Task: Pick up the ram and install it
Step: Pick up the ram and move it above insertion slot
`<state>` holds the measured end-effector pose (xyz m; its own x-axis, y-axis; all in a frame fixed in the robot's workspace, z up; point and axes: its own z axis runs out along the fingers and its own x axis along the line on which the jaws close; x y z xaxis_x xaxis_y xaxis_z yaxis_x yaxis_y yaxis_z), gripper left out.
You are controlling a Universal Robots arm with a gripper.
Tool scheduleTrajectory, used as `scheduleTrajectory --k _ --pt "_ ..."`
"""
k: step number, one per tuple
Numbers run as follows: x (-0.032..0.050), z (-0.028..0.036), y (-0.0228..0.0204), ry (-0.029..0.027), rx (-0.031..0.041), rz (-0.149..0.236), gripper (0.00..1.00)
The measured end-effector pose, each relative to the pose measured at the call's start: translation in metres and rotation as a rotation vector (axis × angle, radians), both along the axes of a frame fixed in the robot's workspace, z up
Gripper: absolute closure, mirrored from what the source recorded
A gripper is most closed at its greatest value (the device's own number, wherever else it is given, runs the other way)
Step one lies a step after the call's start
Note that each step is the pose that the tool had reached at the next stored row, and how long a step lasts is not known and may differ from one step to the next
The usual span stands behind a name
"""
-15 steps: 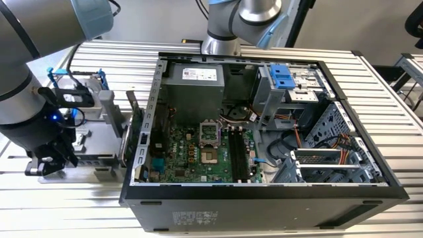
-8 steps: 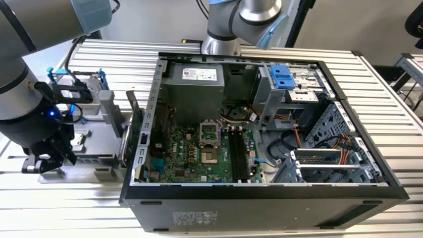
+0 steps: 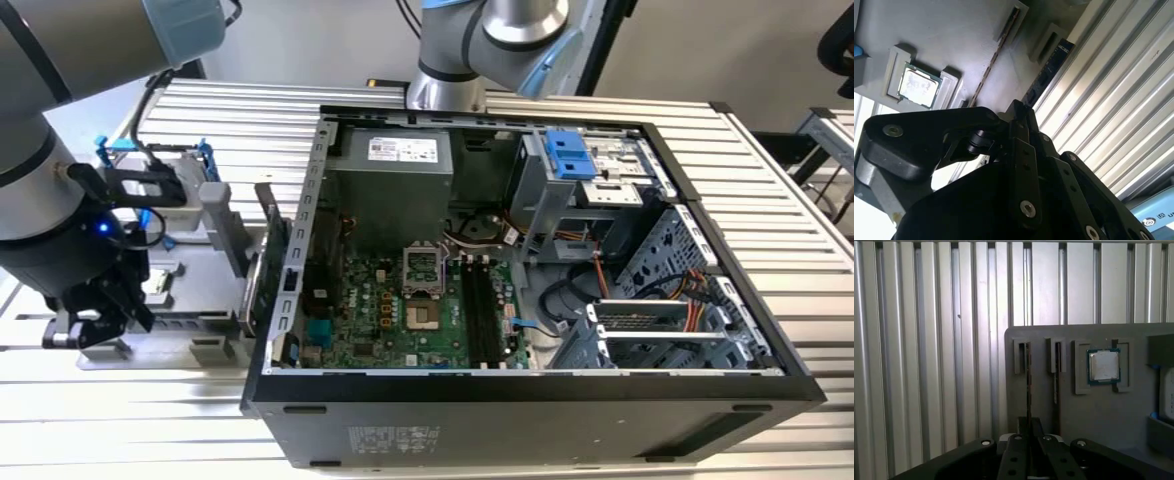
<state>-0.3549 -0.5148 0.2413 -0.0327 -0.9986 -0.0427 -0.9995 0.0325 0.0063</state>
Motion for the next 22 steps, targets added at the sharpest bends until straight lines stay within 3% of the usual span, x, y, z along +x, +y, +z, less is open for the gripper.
scheduleTrajectory --k 22 --pt "0.0000 0.0336 0.0000 -0.0002 0.0002 0.000 1.00"
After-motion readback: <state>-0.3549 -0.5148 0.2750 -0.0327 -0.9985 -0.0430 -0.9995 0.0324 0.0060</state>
